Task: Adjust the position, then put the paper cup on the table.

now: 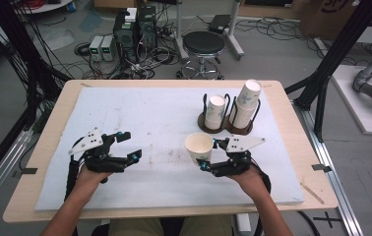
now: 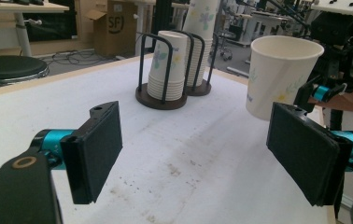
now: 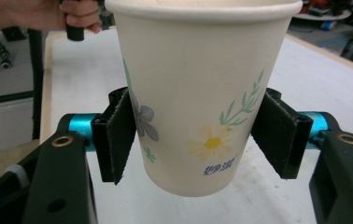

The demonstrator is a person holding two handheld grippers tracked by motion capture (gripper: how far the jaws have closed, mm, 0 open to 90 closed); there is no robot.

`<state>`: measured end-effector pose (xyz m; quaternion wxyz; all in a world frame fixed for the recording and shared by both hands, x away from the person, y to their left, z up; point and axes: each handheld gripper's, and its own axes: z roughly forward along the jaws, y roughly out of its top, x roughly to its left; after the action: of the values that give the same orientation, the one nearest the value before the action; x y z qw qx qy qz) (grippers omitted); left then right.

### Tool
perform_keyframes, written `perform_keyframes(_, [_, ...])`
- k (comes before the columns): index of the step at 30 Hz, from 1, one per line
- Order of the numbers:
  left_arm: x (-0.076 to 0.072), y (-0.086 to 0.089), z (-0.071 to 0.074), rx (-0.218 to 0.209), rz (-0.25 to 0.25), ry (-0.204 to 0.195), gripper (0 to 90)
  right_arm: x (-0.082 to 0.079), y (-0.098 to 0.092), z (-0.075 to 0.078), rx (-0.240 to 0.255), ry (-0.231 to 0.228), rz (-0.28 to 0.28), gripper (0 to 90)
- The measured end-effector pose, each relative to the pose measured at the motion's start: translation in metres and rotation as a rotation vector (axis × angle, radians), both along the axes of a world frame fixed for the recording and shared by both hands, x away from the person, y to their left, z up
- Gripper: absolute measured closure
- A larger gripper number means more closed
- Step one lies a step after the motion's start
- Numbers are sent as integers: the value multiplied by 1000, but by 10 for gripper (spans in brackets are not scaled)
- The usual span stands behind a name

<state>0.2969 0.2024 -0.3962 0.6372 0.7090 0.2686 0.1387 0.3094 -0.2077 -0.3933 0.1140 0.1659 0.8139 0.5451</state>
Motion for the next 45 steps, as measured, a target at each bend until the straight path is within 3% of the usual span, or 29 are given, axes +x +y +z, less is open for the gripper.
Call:
perform_keyframes(9, [-1,7,-16,-26,24,20,183,-4,-20,3,53,-24,-70,342])
perform_keyframes(16, [-7,9,-21,-15,29,21,183,-6,-33,-1,56,-27,-116,341])
perform_keyframes(30, [-5,16,-23,-49,49,10,183,-7,-42,-2,81,-30,-163,339])
perform_keyframes(45, [-6,17,-25,-38,48,8,184,-4,-41,-6,78,-44,-187,339])
